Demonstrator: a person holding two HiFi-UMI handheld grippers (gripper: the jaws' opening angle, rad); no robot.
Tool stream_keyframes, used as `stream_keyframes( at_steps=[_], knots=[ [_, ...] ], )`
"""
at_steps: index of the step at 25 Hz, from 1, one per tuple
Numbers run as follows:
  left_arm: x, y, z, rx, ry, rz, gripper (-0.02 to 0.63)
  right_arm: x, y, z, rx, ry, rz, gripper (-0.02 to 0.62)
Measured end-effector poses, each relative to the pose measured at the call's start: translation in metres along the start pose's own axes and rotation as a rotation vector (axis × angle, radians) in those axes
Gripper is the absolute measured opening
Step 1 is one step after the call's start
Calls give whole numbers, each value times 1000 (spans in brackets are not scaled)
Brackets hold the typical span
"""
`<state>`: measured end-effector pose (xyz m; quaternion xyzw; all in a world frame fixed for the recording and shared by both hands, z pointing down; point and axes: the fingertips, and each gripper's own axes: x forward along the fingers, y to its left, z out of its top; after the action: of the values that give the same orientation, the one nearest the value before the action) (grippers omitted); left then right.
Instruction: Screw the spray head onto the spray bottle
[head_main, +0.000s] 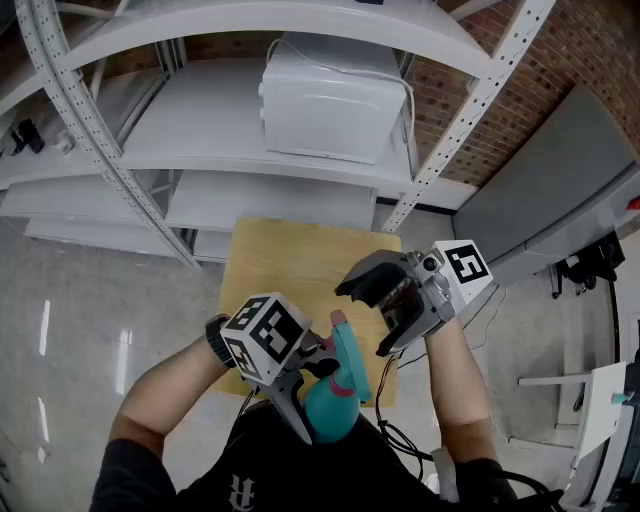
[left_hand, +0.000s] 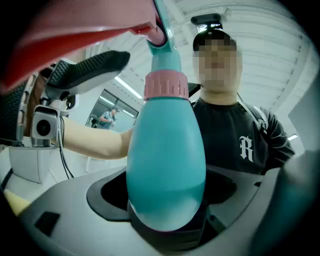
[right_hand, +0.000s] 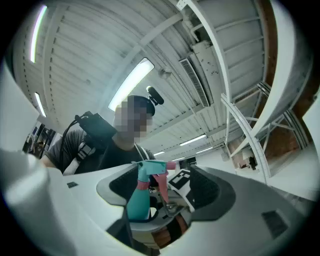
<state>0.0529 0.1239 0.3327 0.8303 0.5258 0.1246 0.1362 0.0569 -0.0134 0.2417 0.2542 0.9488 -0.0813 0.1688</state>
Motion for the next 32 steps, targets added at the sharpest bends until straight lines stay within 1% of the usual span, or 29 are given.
stream_keyframes(
  at_steps=[2, 4, 6, 7, 10, 13, 15, 17, 19, 22, 24, 27, 29, 32],
  knots=[
    [5, 0, -5, -15, 20, -12, 402, 3, 0, -6, 5, 23, 18, 299],
    [7, 0, -6, -28, 24, -32, 402, 16, 7, -10, -10, 71, 76, 299],
    [6, -1, -6, -24, 15, -43, 403, 26, 12, -11, -24, 107, 117, 299],
    [4, -1, -5, -25, 1, -41, 402, 28, 12, -10, -30, 115, 120, 299],
    [-10, 6, -4, -45, -58, 8, 402, 23, 10, -7, -41, 113, 76, 298],
    [-24, 12, -3, -63, -117, 63, 402, 12, 2, -5, -36, 112, -16, 298],
    [-31, 10, -1, -58, -152, 73, 402, 8, -1, -8, -40, 141, -64, 296],
    [-33, 4, 3, -42, -179, 53, 402, 7, 1, -13, -53, 169, -75, 294],
    [-32, -2, 5, -33, -187, 19, 402, 7, 2, -14, -52, 165, -69, 295],
    [-27, -7, 8, -33, -186, -31, 402, 15, -2, -15, -38, 165, -30, 295],
    [-21, -10, 8, -26, -166, -60, 402, 18, -3, -11, -36, 152, -5, 295],
    [-11, -13, 6, -21, -126, -82, 402, 12, 2, 2, -46, 97, 21, 298],
    [-8, -15, 5, -33, -121, -102, 402, 14, 5, 4, -55, 96, 50, 308],
    [-4, -17, 4, -46, -131, -147, 402, 32, 9, -2, -80, 150, 137, 314]
  ],
)
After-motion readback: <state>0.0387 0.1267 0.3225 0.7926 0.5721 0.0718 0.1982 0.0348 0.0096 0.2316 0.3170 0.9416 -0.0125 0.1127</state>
